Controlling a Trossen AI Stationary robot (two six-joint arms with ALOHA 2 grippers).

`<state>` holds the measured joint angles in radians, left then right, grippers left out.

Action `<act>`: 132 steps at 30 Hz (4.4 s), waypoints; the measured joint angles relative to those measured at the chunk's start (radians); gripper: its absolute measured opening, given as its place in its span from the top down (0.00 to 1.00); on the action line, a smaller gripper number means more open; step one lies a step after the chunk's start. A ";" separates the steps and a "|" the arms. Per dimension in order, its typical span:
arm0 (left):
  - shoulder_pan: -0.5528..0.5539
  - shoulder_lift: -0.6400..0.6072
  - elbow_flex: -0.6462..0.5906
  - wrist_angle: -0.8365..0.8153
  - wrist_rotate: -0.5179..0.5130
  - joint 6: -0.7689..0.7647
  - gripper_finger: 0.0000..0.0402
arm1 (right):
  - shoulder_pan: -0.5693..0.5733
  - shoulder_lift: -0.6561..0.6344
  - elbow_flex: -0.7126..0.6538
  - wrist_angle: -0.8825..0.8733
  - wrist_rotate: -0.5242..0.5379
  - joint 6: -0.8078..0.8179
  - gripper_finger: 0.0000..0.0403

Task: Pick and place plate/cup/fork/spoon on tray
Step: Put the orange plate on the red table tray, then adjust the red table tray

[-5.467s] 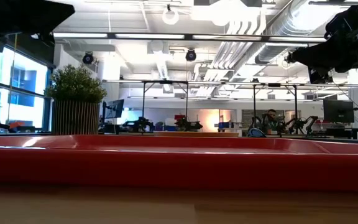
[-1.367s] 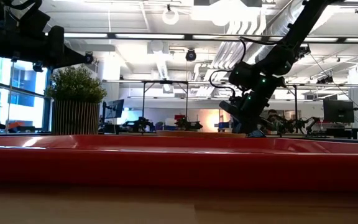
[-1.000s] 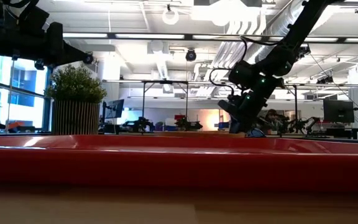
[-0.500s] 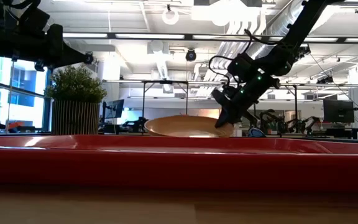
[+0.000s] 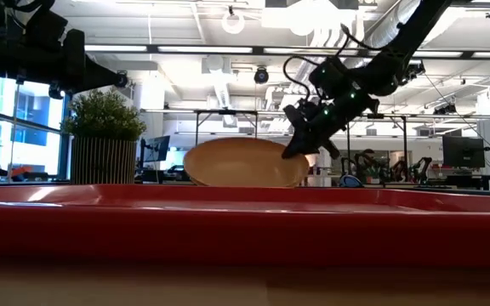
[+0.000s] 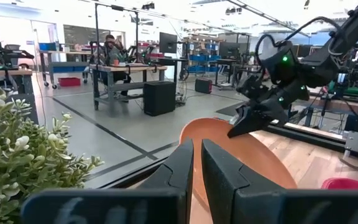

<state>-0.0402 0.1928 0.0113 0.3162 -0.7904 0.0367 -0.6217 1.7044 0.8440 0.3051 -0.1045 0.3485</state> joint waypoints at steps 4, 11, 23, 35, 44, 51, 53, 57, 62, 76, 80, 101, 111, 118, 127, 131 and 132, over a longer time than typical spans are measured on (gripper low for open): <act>0.000 0.000 0.000 0.019 0.038 -0.007 0.95 | 0.015 -0.047 0.000 0.016 -0.004 -0.006 1.00; 0.000 0.000 0.000 0.055 0.196 0.035 0.95 | 0.016 -0.137 0.000 0.007 0.001 -0.009 1.00; 0.000 0.000 0.000 0.072 0.244 0.046 0.95 | 0.023 -0.173 0.000 -0.035 0.049 -0.036 1.00; 0.001 0.002 0.000 0.043 0.231 0.045 0.94 | 0.028 -0.173 -0.013 -0.035 0.065 -0.041 1.00; 0.056 0.093 0.000 0.080 0.108 -0.061 0.76 | 0.158 -0.172 -0.054 0.139 0.260 -0.231 1.00; 0.122 0.236 0.000 0.108 0.342 -0.144 0.54 | 0.307 -0.172 -0.055 0.237 0.351 -0.363 1.00; 0.120 0.282 0.000 0.113 0.364 -0.174 0.50 | 0.367 -0.172 -0.055 0.235 0.386 -0.397 1.00; 0.095 0.336 0.009 0.234 0.379 -0.219 0.47 | 0.485 -0.172 -0.055 0.276 0.564 -0.429 1.00; 0.039 0.358 0.013 0.288 0.438 -0.243 0.46 | 0.534 -0.173 -0.055 0.214 0.889 -0.419 1.00; -0.036 0.385 0.013 0.388 0.323 -0.215 0.50 | 0.572 -0.188 -0.018 0.028 0.732 -0.104 1.00; -0.032 0.387 0.013 0.393 0.306 -0.176 0.50 | 0.569 -0.196 0.078 -0.147 0.668 -0.057 1.00; -0.032 0.391 0.013 0.328 0.334 -0.087 0.50 | 0.775 0.098 0.156 -0.384 0.156 0.328 1.00; -0.032 0.391 0.013 0.308 0.331 -0.112 0.50 | 0.737 0.138 0.156 -0.377 0.102 0.297 0.76; -0.031 0.391 0.013 0.304 0.305 -0.110 0.50 | 0.740 0.058 0.156 -0.398 0.082 0.217 0.53; -0.031 0.391 0.013 0.275 0.293 -0.112 0.50 | 0.733 0.043 0.156 -0.569 0.177 0.149 0.49; -0.016 0.391 0.013 0.271 0.256 -0.109 0.50 | 0.715 0.051 0.156 -0.578 0.168 0.103 0.48; -0.009 0.391 0.013 0.271 0.255 -0.105 0.50 | 0.708 0.051 0.156 -0.578 0.168 0.090 0.48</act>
<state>-0.0493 0.5842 0.0242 0.5870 -0.5350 -0.0682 0.0863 1.7554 0.9997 -0.2727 0.0631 0.4387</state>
